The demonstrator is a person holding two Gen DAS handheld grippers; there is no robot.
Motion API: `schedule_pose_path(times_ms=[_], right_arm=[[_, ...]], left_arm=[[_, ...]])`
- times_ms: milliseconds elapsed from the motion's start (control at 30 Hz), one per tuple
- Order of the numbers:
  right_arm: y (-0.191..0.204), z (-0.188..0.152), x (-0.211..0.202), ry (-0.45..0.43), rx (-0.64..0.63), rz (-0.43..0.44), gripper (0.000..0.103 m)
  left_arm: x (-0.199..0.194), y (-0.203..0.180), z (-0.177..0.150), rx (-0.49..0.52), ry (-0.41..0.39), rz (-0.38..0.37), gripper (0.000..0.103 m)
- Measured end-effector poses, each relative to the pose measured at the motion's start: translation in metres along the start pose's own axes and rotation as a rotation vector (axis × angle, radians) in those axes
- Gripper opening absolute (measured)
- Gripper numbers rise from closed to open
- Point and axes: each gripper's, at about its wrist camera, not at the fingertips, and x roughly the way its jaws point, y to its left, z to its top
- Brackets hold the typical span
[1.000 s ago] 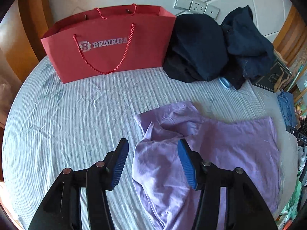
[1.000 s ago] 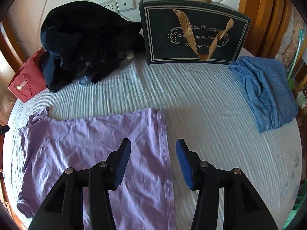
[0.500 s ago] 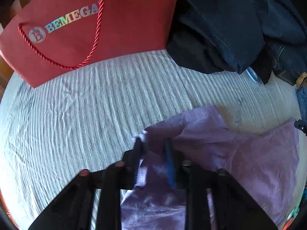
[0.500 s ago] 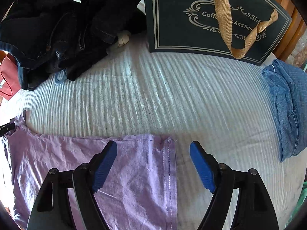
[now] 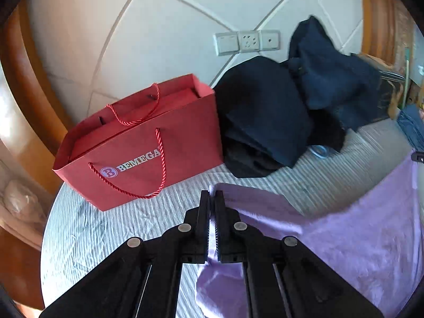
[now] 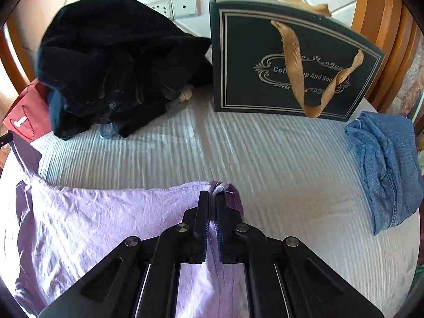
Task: Fold clothes
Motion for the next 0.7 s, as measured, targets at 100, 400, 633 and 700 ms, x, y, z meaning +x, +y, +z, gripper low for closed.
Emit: schedule_pose_path(times_ms=[100,400,633,700], right_arm=[[-0.016,-0.034,-0.022,0.012,0.016,0.015,0.005],[-0.056,-0.113,-0.024,0.207,0.079,-0.017,0.051],[-0.070,-0.078,-0.044,0.109,0.141,0.001,0.051],[-0.065,-0.060,-0.037,0.106,0.147,0.010,0.051]], left_arm=[[-0.047,-0.025,-0.036,0.055,-0.024,-0.065,0.002],[-0.077,-0.068,-0.141,0.115,0.284,-0.238,0.005],[-0.080,-0.017,-0.094,-0.093,0.170,-0.197,0.047],[-0.059,-0.003,-0.077,-0.143,0.175,-0.177,0.047]])
